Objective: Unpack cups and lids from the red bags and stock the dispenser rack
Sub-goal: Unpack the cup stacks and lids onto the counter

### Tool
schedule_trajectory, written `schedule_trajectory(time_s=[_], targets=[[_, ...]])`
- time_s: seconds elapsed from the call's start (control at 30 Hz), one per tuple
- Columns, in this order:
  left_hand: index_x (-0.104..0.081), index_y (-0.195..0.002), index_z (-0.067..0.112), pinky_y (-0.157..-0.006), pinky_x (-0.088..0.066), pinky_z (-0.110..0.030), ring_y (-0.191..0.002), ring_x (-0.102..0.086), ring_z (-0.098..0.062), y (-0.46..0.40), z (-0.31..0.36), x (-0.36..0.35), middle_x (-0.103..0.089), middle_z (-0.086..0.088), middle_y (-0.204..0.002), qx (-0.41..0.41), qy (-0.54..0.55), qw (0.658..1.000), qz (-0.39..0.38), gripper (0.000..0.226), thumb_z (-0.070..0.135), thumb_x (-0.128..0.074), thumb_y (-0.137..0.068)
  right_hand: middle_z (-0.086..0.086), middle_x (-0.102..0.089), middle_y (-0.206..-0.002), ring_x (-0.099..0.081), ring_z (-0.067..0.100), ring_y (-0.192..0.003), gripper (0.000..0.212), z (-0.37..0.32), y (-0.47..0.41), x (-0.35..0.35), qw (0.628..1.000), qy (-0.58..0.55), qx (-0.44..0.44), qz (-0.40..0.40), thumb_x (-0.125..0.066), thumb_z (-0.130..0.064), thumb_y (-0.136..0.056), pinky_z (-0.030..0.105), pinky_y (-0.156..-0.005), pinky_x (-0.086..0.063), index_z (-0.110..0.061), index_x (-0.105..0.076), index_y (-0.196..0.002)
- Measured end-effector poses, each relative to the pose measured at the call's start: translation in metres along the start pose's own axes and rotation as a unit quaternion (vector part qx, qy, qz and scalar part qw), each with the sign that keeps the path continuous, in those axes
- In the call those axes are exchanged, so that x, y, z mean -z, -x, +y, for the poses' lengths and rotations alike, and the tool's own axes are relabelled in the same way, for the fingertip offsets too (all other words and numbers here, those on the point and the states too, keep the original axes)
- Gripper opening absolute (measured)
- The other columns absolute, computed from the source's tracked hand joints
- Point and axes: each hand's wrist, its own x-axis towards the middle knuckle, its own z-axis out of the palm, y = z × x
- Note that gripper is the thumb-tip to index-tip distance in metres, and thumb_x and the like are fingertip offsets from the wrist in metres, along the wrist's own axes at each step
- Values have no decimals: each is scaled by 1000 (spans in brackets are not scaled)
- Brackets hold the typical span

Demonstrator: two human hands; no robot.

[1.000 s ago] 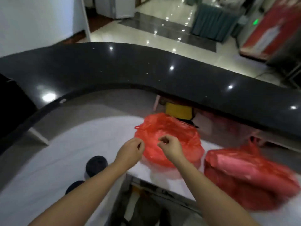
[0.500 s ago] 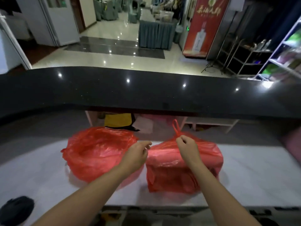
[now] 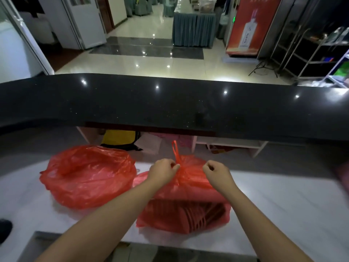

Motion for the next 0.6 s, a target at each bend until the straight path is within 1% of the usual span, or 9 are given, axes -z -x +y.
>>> schedule_trajectory(time_s=[0.03,0.1,0.13,0.17,0.23,0.33,0.4,0.5,0.6], targets=[[-74,-91,23,-85,-54,-42,-95,-66,-22,-4,0,-2,-74,3,-92,15,-18,1000,-11,37,55,-55,-96,-7,-55,-58,-48,8,-55,26,1,-4,-4,1000,13,1,-11,-53,-30,-89,30,-55,-41,-21,-51,-64],[-76,-90,27,-86,-54,-41,-95,-65,-21,-13,-1,-7,-74,5,-91,35,-33,998,-35,39,62,-58,-91,-9,-57,-59,-50,4,-56,25,2,-12,-14,999,34,2,-16,-55,-30,-89,19,-53,-39,-21,-54,-65],[-77,-92,29,-86,-53,-41,-97,-65,-21,-18,-1,-10,-74,5,-92,40,-37,997,-47,38,63,-60,-89,-9,-58,-59,-52,4,-57,24,2,-16,-19,999,39,4,-18,-57,-28,-89,18,-54,-38,-19,-56,-66],[-77,-94,31,-86,-53,-41,-98,-65,-21,-22,-1,-12,-74,5,-94,42,-42,997,-55,36,63,-62,-88,-8,-58,-60,-54,5,-60,24,2,-20,-25,999,43,8,-22,-59,-25,-89,21,-58,-41,-17,-58,-67],[-78,-92,30,-85,-51,-39,-101,-65,-23,-31,-3,-17,-74,5,-94,40,-54,996,-67,34,61,-65,-86,-3,-63,-66,-59,15,-68,21,1,-28,-34,997,64,16,-37,-61,-20,-90,33,-67,-44,-17,-61,-69],[-74,-82,25,-85,-45,-39,-101,-63,-24,-42,-7,-25,-72,4,-92,31,-60,993,-96,34,58,-66,-85,-2,-69,-76,-60,15,-72,14,2,-37,-41,994,95,27,-50,-62,-17,-90,31,-67,-42,-17,-71,-79],[-71,-78,21,-79,-43,-35,-98,-64,-24,-47,-10,-29,-71,2,-88,30,-30,992,-119,34,54,-67,-87,-7,-68,-77,-57,9,-71,14,3,-40,-44,993,103,29,-51,-62,-16,-90,27,-67,-39,-18,-73,-81],[-63,-69,16,-63,-34,-30,-81,-63,-23,-52,-14,-31,-66,-4,-76,-1,46,989,-137,34,41,-66,-93,-5,-70,-85,-53,5,-74,13,5,-44,-48,989,128,43,-58,-64,-16,-90,23,-71,-37,-19,-77,-88],[-62,-67,22,-60,-38,-27,-67,-56,-11,-50,-14,-23,-60,8,-65,-21,148,981,-121,32,35,-65,-96,-7,-68,-97,-56,4,-82,19,3,-46,-45,988,117,75,-66,-68,-18,-90,19,-76,-40,-23,-78,-105]])
